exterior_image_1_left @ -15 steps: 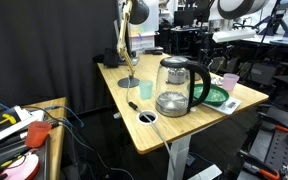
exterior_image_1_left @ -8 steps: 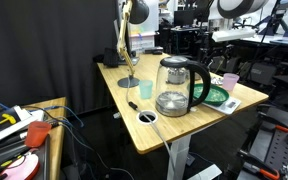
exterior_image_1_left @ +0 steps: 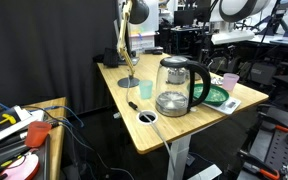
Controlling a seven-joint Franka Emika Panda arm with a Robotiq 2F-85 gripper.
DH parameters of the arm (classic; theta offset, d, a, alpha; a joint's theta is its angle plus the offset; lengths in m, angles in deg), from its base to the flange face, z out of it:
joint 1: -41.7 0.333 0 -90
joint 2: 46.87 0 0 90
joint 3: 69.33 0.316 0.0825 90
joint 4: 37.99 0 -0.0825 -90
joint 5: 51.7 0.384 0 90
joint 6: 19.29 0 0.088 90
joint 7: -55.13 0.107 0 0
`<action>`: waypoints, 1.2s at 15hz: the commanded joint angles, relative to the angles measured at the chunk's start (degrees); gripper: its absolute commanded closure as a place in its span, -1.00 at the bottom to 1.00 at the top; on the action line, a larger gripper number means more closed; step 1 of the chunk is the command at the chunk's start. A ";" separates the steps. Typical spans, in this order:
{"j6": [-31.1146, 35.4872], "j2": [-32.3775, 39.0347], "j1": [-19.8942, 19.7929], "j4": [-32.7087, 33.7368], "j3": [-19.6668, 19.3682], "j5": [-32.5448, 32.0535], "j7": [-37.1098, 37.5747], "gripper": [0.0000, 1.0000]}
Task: Take the plate off the scale and put it on the table
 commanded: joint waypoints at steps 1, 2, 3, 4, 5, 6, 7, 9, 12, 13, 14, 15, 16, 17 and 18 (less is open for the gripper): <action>4.25 3.74 0.08 0.64 -2.24 -3.76 5.85 -1.00; 4.35 5.02 0.34 0.84 -2.83 -2.87 5.26 -1.00; 4.50 6.34 0.58 0.94 -3.37 -2.23 4.98 -1.00; 5.08 7.93 0.79 1.08 -3.94 -2.58 5.05 -1.00; 5.79 9.44 1.09 1.37 -4.62 -3.62 5.97 -1.00; 6.17 11.17 1.24 1.87 -5.13 -2.86 5.63 -1.00; 6.59 12.95 1.35 2.53 -5.70 -2.05 5.42 -1.00; 7.04 16.08 1.38 3.96 -6.61 0.29 4.27 -1.00; 6.58 20.24 1.03 6.02 -7.16 5.18 1.97 -1.00; 6.36 21.28 0.75 6.46 -6.95 7.32 0.50 -1.00; 6.27 22.09 0.70 6.88 -6.96 8.98 -0.40 -1.00; 6.08 22.21 0.61 7.31 -7.02 10.55 -1.51 -1.00; 5.95 21.97 0.56 7.46 -7.06 11.99 -2.69 -1.00; 5.98 21.92 0.65 7.55 -7.23 12.99 -3.38 -1.00; 5.87 21.92 0.66 7.74 -7.26 13.96 -4.19 -1.00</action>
